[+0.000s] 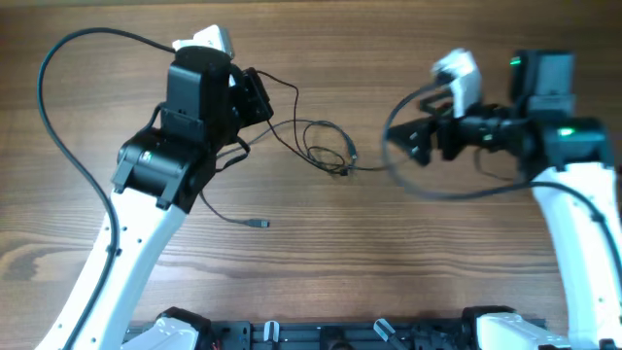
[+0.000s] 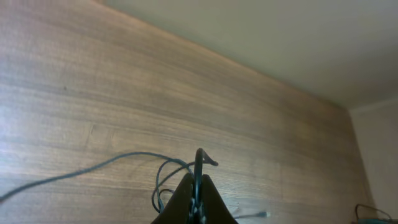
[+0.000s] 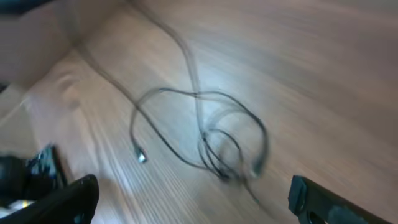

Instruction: Untangle cables

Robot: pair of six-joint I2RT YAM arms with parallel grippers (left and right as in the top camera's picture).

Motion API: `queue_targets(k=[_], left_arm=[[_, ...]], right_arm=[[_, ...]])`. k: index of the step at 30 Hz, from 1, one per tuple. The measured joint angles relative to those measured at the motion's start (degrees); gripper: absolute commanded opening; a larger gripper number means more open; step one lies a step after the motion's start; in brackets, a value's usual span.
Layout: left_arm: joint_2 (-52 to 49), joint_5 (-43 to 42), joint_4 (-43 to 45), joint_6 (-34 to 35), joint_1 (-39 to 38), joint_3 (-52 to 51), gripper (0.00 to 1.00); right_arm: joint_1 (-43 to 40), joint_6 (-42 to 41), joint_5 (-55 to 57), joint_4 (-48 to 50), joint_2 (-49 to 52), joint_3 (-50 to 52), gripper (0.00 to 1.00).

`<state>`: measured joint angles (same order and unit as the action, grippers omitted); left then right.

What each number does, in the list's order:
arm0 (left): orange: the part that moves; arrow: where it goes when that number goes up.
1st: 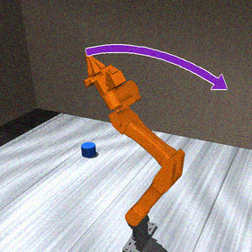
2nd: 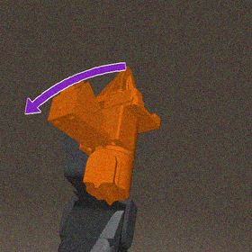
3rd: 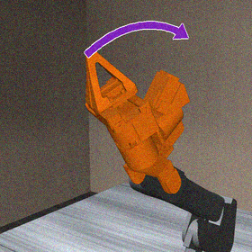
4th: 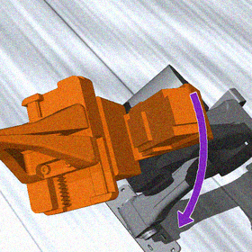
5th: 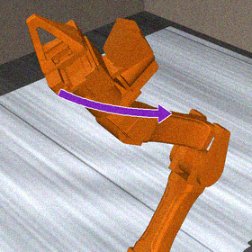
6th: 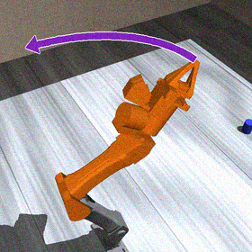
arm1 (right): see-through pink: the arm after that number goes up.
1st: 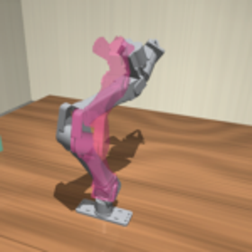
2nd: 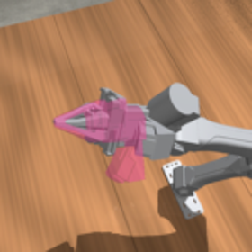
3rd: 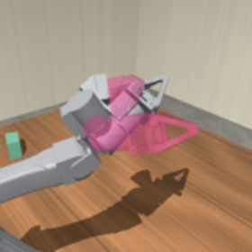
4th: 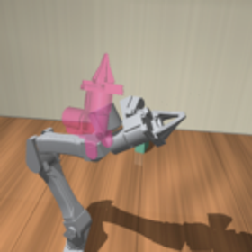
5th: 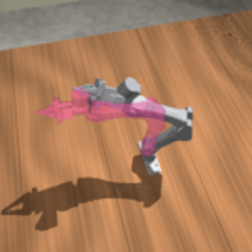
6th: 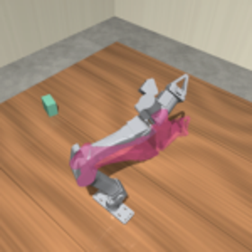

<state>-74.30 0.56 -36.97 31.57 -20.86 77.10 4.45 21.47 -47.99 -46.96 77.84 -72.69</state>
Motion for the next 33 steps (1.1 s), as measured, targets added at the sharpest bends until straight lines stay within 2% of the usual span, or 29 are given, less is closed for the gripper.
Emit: queue_targets(k=[4,5,8,11,15,21,24,28,29,30,33], left_arm=[[2.32,-1.44,0.17,-1.29,0.00,-0.02,0.04],[2.78,-2.47,0.13,-2.40,0.00,0.00,0.04],[3.43,-6.60,-0.70,-6.58,0.00,0.00,0.04],[3.74,-11.87,-1.64,-11.52,0.00,-0.02,0.04],[3.78,-17.38,-1.92,-16.15,-0.04,0.00,0.04],[3.78,-21.94,-1.90,-17.29,-0.04,0.00,0.04],[3.78,-22.58,-0.44,-14.84,-0.04,-0.02,0.04],[3.78,-22.45,2.73,-7.52,-0.04,-0.02,0.04],[3.78,-22.05,3.02,-6.08,-0.04,-0.02,0.04],[3.78,-20.92,3.39,-3.02,-0.11,0.00,0.04],[3.78,-17.05,3.34,2.89,-0.09,-0.02,0.04]], right_arm=[[7.89,4.24,-4.13,12.13,1.86,6.51,1.00],[8.48,4.90,-4.37,13.51,2.25,6.82,1.00],[10.40,6.67,-5.27,25.88,4.81,8.48,1.00],[10.40,7.87,-8.35,32.52,6.97,8.59,1.00],[10.40,10.82,-16.55,34.47,9.73,8.59,1.00],[12.85,11.63,-23.19,35.12,11.58,8.59,1.00],[18.23,11.39,-20.15,35.52,11.58,8.59,1.00],[24.85,7.61,-8.04,36.24,11.65,8.59,0.99],[25.57,6.47,-6.10,36.63,11.65,8.59,0.92],[26.73,4.44,-2.67,37.22,11.65,8.59,0.79],[28.48,0.09,4.24,38.62,11.65,8.59,0.25]])
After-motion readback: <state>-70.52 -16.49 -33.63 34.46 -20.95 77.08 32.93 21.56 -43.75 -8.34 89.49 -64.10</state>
